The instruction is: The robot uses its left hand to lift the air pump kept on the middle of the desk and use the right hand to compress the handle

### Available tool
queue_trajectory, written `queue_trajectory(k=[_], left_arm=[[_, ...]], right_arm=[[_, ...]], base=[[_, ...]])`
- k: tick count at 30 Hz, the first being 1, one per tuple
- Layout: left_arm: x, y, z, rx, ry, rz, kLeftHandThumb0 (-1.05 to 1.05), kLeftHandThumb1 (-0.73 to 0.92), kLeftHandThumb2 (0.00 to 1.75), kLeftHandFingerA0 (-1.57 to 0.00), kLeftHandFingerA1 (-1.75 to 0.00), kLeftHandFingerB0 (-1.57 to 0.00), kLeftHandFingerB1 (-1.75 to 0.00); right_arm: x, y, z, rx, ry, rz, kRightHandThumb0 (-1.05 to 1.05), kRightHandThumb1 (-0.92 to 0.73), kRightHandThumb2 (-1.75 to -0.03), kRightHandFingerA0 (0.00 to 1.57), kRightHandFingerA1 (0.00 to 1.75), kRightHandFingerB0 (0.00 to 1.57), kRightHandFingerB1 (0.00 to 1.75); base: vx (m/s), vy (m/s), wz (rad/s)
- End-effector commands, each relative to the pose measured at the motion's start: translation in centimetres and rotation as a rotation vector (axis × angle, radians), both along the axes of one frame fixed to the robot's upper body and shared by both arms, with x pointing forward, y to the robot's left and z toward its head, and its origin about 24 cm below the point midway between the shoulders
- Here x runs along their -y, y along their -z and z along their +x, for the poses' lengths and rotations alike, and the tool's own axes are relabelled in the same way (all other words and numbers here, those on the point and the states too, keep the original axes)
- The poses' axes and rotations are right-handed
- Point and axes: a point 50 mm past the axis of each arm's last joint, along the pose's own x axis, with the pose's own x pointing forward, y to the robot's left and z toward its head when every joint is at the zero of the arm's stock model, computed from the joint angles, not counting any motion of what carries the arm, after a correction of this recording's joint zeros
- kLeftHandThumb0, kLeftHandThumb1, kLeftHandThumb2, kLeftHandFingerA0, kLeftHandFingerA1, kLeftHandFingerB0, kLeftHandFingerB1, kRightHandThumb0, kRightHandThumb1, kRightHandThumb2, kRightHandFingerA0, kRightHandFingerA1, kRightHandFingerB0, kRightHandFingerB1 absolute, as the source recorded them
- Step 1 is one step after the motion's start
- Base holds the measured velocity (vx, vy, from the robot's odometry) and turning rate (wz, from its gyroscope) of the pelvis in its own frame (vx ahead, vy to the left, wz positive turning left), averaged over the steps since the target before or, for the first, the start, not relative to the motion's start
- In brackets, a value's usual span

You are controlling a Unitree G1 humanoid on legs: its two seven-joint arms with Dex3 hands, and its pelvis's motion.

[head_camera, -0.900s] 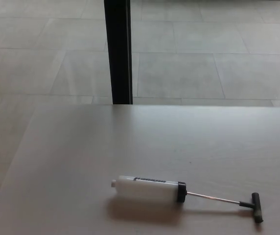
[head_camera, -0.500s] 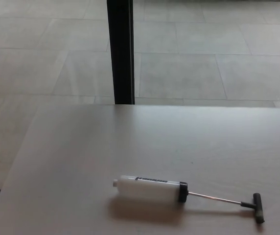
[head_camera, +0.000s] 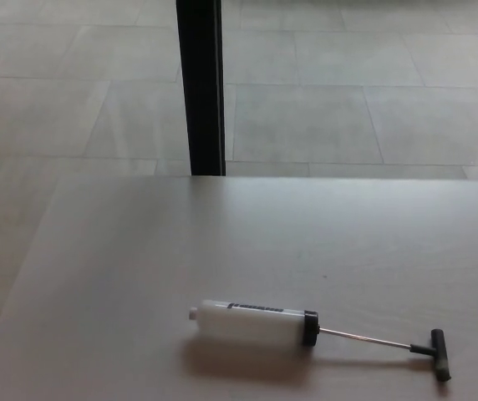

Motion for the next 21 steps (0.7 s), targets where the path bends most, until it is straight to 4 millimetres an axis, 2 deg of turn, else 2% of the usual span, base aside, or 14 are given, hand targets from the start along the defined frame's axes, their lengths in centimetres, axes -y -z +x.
queue_trajectory(k=[1, 2, 6, 7, 8, 9, 10, 11, 12, 13, 14, 18, 21], left_arm=[[11.0, -6.0, 6.5, 0.272, 0.544, 0.209, -0.76, 0.61, 0.59, -0.47, -0.46, -0.45, -0.39], [12.7, -6.0, 7.0, 0.28, 0.596, 0.189, -0.76, 0.61, 0.59, -0.47, -0.46, -0.45, -0.39], [16.1, -5.0, 7.4, 0.236, 0.69, 0.15, -0.74, 0.55, 0.61, -0.44, -0.45, -0.42, -0.38], [16.7, -4.9, 7.4, 0.229, 0.712, 0.149, -0.7, 0.59, 0.58, -0.44, -0.43, -0.43, -0.38], [17.6, -4.4, 7.4, 0.224, 0.753, 0.155, -0.77, 0.5, 0.9, -0.41, -0.55, -0.3, -0.46], [18.2, -4.2, 7.4, 0.23, 0.769, 0.152, -0.72, 0.48, 0.88, -0.41, -0.57, -0.29, -0.47], [19.1, -3.8, 7.4, 0.226, 0.788, 0.156, -0.7, 0.48, 0.88, -0.4, -0.56, -0.31, -0.47], [19.8, -3.5, 7.4, 0.225, 0.813, 0.165, -0.68, 0.47, 0.89, -0.38, -0.56, -0.31, -0.48], [19.8, -3.5, 7.4, 0.224, 0.813, 0.165, -0.68, 0.47, 0.89, -0.38, -0.56, -0.31, -0.48], [20.5, -3.4, 7.6, 0.221, 0.83, 0.159, -0.66, 0.58, 0.58, -0.44, -0.46, -0.44, -0.39], [21.4, -3.1, 7.8, 0.204, 0.857, 0.167, -0.72, 0.58, 0.58, -0.48, -0.44, -0.46, -0.38], [23.6, -2.4, 7.8, 0.19, 0.938, 0.179, -0.72, 0.6, 0.59, -0.47, -0.45, -0.45, -0.38], [27.2, -1.9, 7.4, 0.162, 1.048, 0.137, -0.72, 0.6, 0.59, -0.46, -0.44, -0.43, -0.37]], right_arm=[[-5.1, -5.5, 6.7, 0.256, -0.254, -0.128, -0.72, -0.63, -0.99, 0.24, 0.57, 0.19, 0.46], [-6.0, -5.7, 7.3, 0.263, -0.283, -0.126, -0.7, -0.81, -0.65, 0.3, 0.51, 0.26, 0.32], [-7.3, -5.4, 8.0, 0.257, -0.357, -0.15, -0.74, -0.81, -0.65, 0.26, 0.56, 0.22, 0.33], [-7.6, -5.3, 8.0, 0.247, -0.374, -0.152, -0.73, -0.65, -0.99, 0.2, 0.58, 0.15, 0.45], [-8.1, -5.0, 8.1, 0.23, -0.404, -0.137, -0.73, -0.65, -1.0, 0.2, 0.58, 0.12, 0.44], [-8.4, -4.9, 8.2, 0.224, -0.408, -0.139, -0.72, -0.83, -0.65, 0.23, 0.54, 0.2, 0.31], [-9.0, -4.9, 8.3, 0.217, -0.429, -0.134, -0.73, -0.65, -0.99, 0.19, 0.58, 0.14, 0.45], [-9.5, -4.7, 8.4, 0.195, -0.458, -0.136, -0.77, -0.65, -1.0, 0.18, 0.57, 0.13, 0.45], [-9.5, -4.7, 8.4, 0.195, -0.458, -0.135, -0.77, -0.65, -1.0, 0.18, 0.57, 0.13, 0.45], [-9.7, -4.8, 8.6, 0.205, -0.48, -0.139, -0.76, -0.84, -0.65, 0.18, 0.55, 0.16, 0.33], [-10.3, -4.6, 8.8, 0.193, -0.503, -0.138, -0.79, -0.84, -0.66, 0.17, 0.52, 0.15, 0.31], [-11.3, -4.2, 8.9, 0.192, -0.542, -0.132, -0.8, -0.86, -0.66, 0.18, 0.53, 0.18, 0.32], [-12.3, -3.7, 9.3, 0.232, -0.555, -0.084, -0.76, -0.87, -0.66, 0.17, 0.52, 0.19, 0.33]], base=[[0.0, 0.0, 0.0], [0.0, 0.0, 0.0], [0.0, 0.0, 0.0], [0.0, 0.0, 0.0], [0.0, 0.0, 0.0], [0.0, 0.0, 0.0], [0.0, 0.0, 0.0], [0.0, 0.0, 0.0], [0.0, 0.0, 0.0], [0.0, 0.0, 0.0], [0.0, 0.0, 0.0], [0.0, 0.0, 0.0], [0.0, 0.0, 0.0]])
